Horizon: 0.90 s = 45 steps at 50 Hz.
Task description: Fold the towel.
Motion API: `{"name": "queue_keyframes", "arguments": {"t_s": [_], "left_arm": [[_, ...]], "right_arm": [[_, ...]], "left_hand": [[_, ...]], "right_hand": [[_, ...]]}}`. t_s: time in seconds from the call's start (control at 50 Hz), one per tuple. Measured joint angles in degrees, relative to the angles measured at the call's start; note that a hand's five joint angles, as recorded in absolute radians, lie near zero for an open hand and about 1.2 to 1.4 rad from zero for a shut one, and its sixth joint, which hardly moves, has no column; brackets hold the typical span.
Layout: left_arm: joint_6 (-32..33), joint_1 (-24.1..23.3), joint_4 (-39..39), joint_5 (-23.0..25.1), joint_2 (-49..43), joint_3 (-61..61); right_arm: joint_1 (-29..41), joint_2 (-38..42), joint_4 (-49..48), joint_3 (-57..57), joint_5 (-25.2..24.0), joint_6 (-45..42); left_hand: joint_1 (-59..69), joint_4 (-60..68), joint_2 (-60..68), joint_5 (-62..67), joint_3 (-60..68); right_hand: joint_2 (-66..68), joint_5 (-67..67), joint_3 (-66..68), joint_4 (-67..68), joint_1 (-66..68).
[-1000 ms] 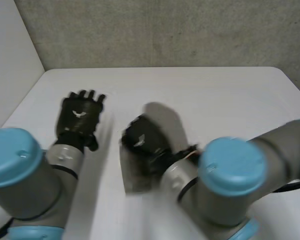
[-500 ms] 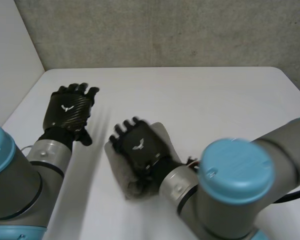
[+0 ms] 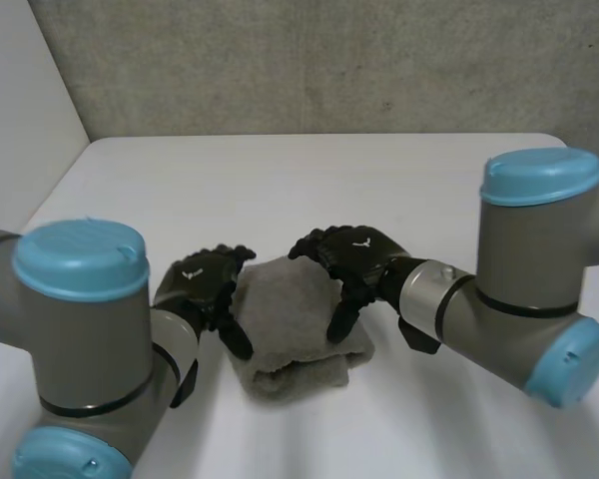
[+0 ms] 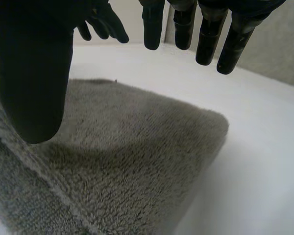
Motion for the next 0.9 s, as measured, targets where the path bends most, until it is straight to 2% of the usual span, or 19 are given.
{"name": "queue_keyframes", "arguments": {"t_s": [0.16, 0.26, 0.36, 0.44, 0.58, 0.7, 0.76, 0.78, 0.82, 0.9], "left_arm": [[0.9, -2.8, 3.2, -3.1, -6.6, -0.7], [1.9, -3.6, 5.1, -5.0, -8.4, -0.7], [4.1, -3.7, 6.0, -5.8, -6.4, -0.3], [6.8, -3.7, 6.4, -5.9, -2.2, 0.9], [10.1, -2.9, 5.8, -5.6, 6.5, 5.8], [10.5, 1.3, 2.8, -5.0, 11.9, 9.9], [10.4, 5.3, -1.1, -2.7, 14.8, 12.1], [10.4, 5.3, -1.1, -2.7, 14.8, 12.1], [10.1, 8.1, -4.4, 0.7, 16.4, 13.3], [9.8, 10.6, -7.2, 4.7, 17.8, 14.3]], "right_arm": [[0.7, 9.8, 2.4, -7.4, 0.0, -2.4], [0.9, 11.9, 2.8, -8.6, 1.1, -6.1], [0.7, 11.7, 2.6, -8.1, 3.5, -10.3], [0.3, 8.9, 1.1, -6.8, 5.9, -11.8], [-1.3, -1.4, -5.9, -4.1, 9.2, -4.9], [-5.0, -10.1, -8.4, -3.8, 14.6, -0.5], [-7.1, -14.1, -7.4, -4.2, 17.2, -0.5], [-7.1, -14.1, -7.4, -4.2, 17.2, -0.5], [-8.3, -16.0, -6.0, -4.5, 18.1, -1.3], [-10.2, -18.5, -3.7, -4.7, 18.8, -3.0]], "left_hand": [[0.0, 0.0, 0.0, 0.0, 0.0], [0.0, 0.0, -0.1, 0.0, 0.0], [0.0, 0.0, -0.1, 0.0, 0.0], [0.0, 0.0, -0.1, 0.0, 0.0], [-0.1, -0.4, -0.6, 0.0, -0.4], [-0.1, -0.4, -0.7, 0.0, -0.6], [-0.1, -0.4, -0.8, 0.0, -0.6], [-0.1, -0.4, -0.8, 0.0, -0.6], [-0.1, -0.4, -0.8, 0.0, -0.6], [-0.1, -0.4, -0.8, 0.0, -0.6]], "right_hand": [[0.0, -0.1, 0.0, 0.0, 0.0], [0.0, -0.2, 0.0, 0.0, 0.0], [0.0, -0.2, 0.0, 0.0, 0.0], [0.0, -0.2, 0.0, 0.0, 0.0], [0.0, -0.2, 0.0, 0.0, 0.0], [0.0, -0.2, 0.0, 0.0, 0.0], [0.0, -0.2, 0.0, 0.0, 0.0], [0.0, -0.2, 0.0, 0.0, 0.0], [0.0, -0.2, 0.0, 0.0, 0.0], [0.0, -0.2, 0.0, 0.0, 0.0]]}}
